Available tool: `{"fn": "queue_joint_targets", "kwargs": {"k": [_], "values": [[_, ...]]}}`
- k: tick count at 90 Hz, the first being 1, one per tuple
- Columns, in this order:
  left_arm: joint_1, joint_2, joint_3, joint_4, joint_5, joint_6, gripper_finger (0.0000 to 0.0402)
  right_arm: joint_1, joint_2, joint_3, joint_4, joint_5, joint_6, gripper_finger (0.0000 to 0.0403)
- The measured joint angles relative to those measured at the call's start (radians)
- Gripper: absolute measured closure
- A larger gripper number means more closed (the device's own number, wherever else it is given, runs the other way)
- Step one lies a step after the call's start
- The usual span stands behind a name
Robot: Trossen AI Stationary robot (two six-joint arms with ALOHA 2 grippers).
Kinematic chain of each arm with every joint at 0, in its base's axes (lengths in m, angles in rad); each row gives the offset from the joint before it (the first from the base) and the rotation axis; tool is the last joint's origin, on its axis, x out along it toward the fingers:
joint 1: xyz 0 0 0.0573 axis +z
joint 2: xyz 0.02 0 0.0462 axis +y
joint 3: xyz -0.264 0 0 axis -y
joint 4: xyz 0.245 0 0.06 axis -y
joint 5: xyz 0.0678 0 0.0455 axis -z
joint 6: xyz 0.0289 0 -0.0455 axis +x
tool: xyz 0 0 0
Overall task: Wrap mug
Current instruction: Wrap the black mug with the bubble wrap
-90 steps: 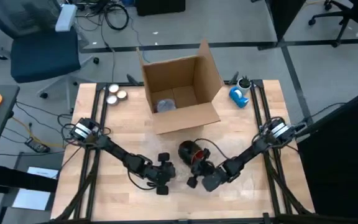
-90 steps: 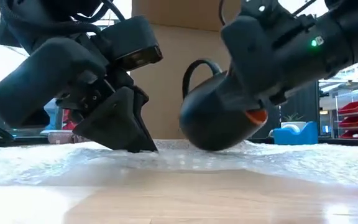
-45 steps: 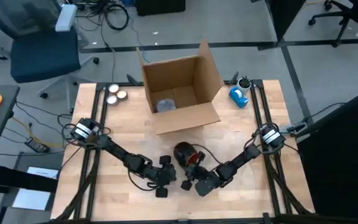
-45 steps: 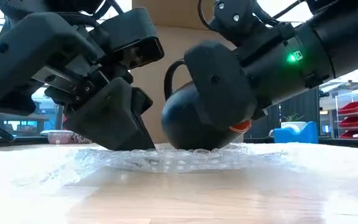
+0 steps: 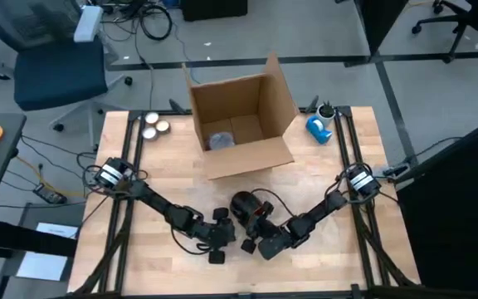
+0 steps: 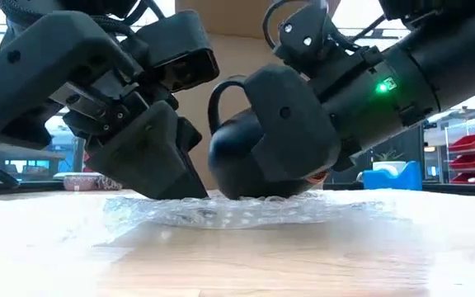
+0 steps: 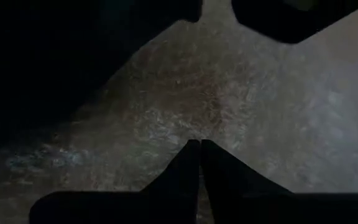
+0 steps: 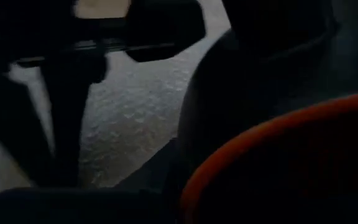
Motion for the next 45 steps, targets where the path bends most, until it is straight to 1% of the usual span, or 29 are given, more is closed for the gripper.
{"fn": "queue_joint_targets", "kwargs": {"k": [13,36,45], "values": [[0.0,0.0,0.0,-0.003,0.0,0.001,0.0396,-0.012,0.0,0.0,-0.002,-0.009,0.021,0.0288],[0.0,0.0,0.019,-0.043,0.0,0.005,0.0396,0.006,-0.002,-0.001,0.007,-0.1,0.002,0.0236],[-0.001,0.0,0.019,-0.046,0.002,0.008,0.0396,0.017,-0.006,-0.001,-0.002,-0.121,-0.038,0.0215]]}}
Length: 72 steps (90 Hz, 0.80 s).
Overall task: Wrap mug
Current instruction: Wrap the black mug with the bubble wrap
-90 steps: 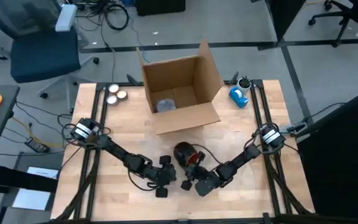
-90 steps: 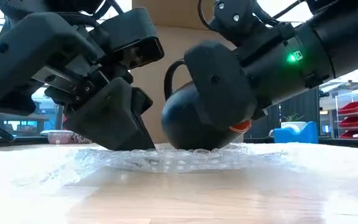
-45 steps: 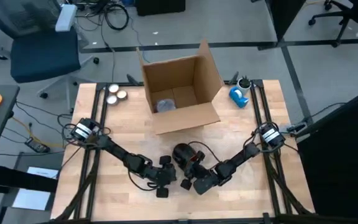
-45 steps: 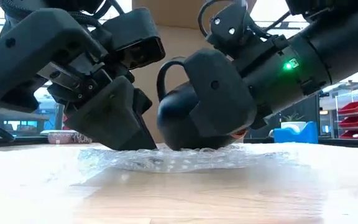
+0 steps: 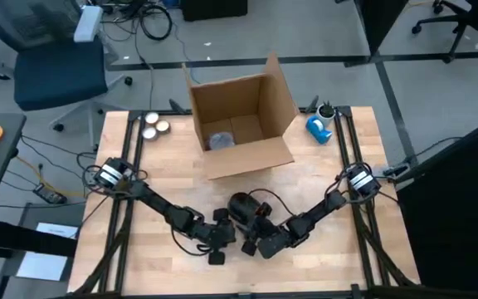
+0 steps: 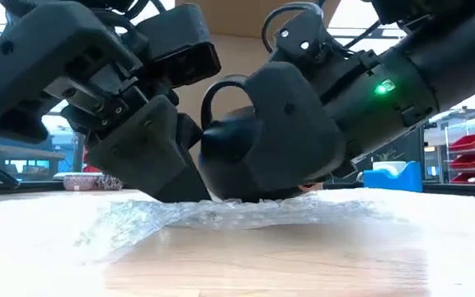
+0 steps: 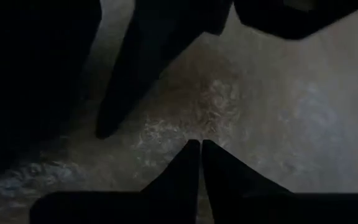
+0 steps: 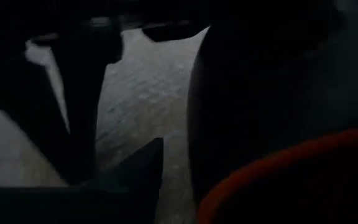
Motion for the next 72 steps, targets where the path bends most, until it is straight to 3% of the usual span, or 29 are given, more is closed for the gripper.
{"fn": "queue_joint_targets", "kwargs": {"k": [29,56,72], "values": [[0.001,-0.001,0.0,0.002,-0.003,0.0,0.0396,0.019,-0.143,0.0,-0.198,-0.062,-0.037,0.0168],[0.001,-0.001,0.0,0.004,-0.003,-0.002,0.0396,0.031,-0.328,-0.001,-0.454,-0.389,0.017,0.0162],[0.001,-0.001,0.0,0.003,-0.003,-0.003,0.0396,0.031,-0.465,-0.001,-0.515,-0.374,0.045,0.0172]]}}
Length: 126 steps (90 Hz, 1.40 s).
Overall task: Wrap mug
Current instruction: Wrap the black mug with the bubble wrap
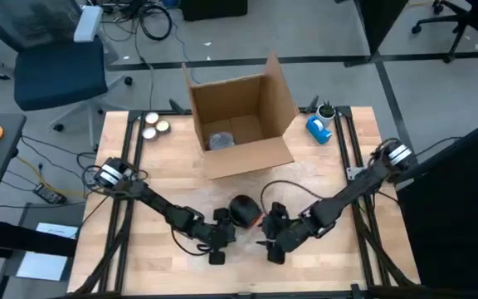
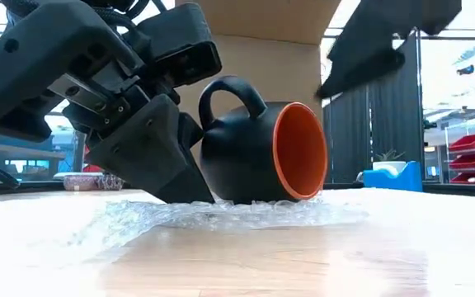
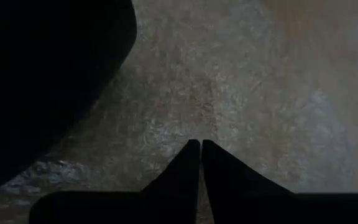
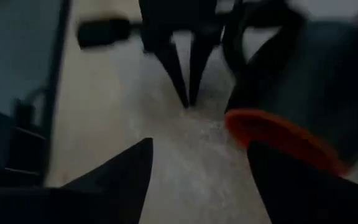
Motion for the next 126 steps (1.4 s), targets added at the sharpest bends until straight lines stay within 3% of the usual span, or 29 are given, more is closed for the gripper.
{"fn": "queue_joint_targets", "kwargs": {"k": [23,57,85,106,126], "values": [[0.0,0.0,0.0,0.0,0.003,-0.023,0.0396,-0.006,-0.052,-0.011,-0.011,0.249,-0.055,0.0195],[0.0,-0.012,0.0,-0.031,0.066,-0.058,0.0396,-0.051,0.122,-0.02,0.147,0.199,-0.044,0.0235],[0.0,-0.153,0.001,-0.349,0.057,-0.128,0.0396,-0.06,0.126,-0.02,0.149,0.189,-0.063,0.025],[-0.023,-0.246,0.001,-0.365,0.012,-0.136,0.0396,-0.061,0.126,-0.02,0.151,0.188,-0.051,0.0251],[-0.035,-0.248,0.001,-0.35,-0.019,-0.142,0.0396,-0.06,0.127,-0.021,0.174,0.186,-0.042,0.0252]]}}
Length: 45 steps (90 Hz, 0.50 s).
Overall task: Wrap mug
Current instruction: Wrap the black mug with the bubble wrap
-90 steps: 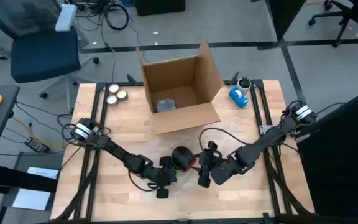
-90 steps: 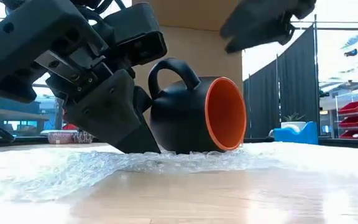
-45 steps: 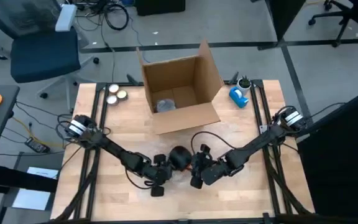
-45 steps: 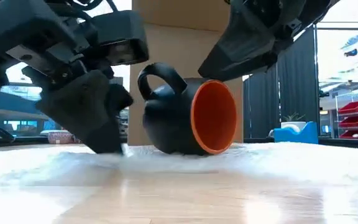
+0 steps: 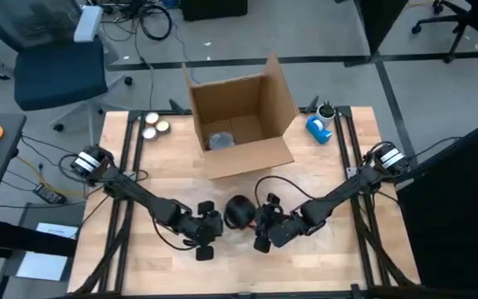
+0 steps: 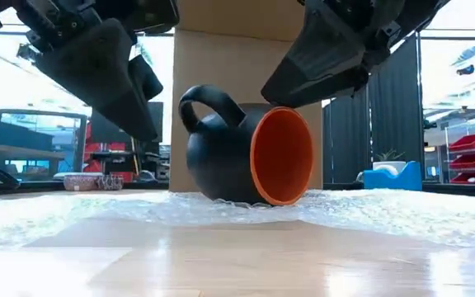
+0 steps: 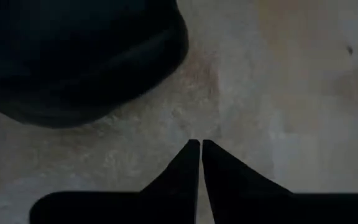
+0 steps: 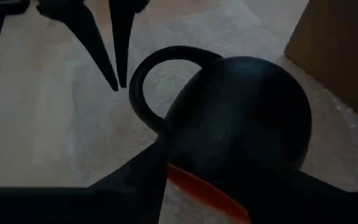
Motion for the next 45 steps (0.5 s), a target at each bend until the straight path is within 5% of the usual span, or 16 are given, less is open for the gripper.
{"fn": "queue_joint_targets", "kwargs": {"k": [25,45], "values": [[-0.045,-0.045,0.07,0.017,-0.034,0.043,0.0396,0.0,0.0,0.0,-0.005,0.001,0.002,0.0252],[-0.066,-0.037,0.057,0.085,-0.343,0.096,0.0396,0.0,0.0,0.0,-0.005,0.001,0.002,0.0252]]}}
